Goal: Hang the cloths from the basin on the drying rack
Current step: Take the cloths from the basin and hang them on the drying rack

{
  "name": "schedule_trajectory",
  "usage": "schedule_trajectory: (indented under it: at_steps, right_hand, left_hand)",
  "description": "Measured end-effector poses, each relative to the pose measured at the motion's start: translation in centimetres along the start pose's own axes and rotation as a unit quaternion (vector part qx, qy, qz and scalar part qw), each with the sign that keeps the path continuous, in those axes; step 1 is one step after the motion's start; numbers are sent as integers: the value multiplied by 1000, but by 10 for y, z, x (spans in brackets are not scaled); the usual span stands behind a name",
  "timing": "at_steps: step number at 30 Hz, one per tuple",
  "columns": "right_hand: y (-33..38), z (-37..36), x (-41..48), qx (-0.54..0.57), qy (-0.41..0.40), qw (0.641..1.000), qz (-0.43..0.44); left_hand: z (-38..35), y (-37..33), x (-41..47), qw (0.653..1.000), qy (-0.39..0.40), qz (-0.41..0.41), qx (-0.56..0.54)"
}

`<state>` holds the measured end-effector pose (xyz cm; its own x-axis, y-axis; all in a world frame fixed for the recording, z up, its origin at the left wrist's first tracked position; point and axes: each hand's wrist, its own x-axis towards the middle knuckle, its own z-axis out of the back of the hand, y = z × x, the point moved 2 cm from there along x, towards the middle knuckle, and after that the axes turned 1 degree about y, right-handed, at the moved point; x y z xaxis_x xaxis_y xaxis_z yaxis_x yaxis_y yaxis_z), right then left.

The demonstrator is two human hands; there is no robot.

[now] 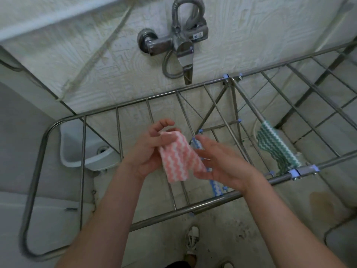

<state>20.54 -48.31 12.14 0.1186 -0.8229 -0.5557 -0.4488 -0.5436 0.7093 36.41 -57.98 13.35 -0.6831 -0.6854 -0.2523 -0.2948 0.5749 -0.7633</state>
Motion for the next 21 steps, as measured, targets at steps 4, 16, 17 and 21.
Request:
schedule_trajectory:
  at_steps: [4, 16, 17, 21]
  right_hand:
    - [1, -9, 7, 66, 37, 997, 12]
    - [45, -5, -8, -148, -33, 972, 178]
    - [51, -10, -13, -187, -9, 966, 177]
    - [71, -22, -22, -347, -19, 909, 231]
  left_hand:
    - [-1, 2, -2, 997, -80, -3, 3]
    - [8, -6, -13, 852, 24, 77, 517]
    - [3, -7, -10, 873, 0, 33, 487]
    - [-28, -10, 1, 964, 3, -33, 263]
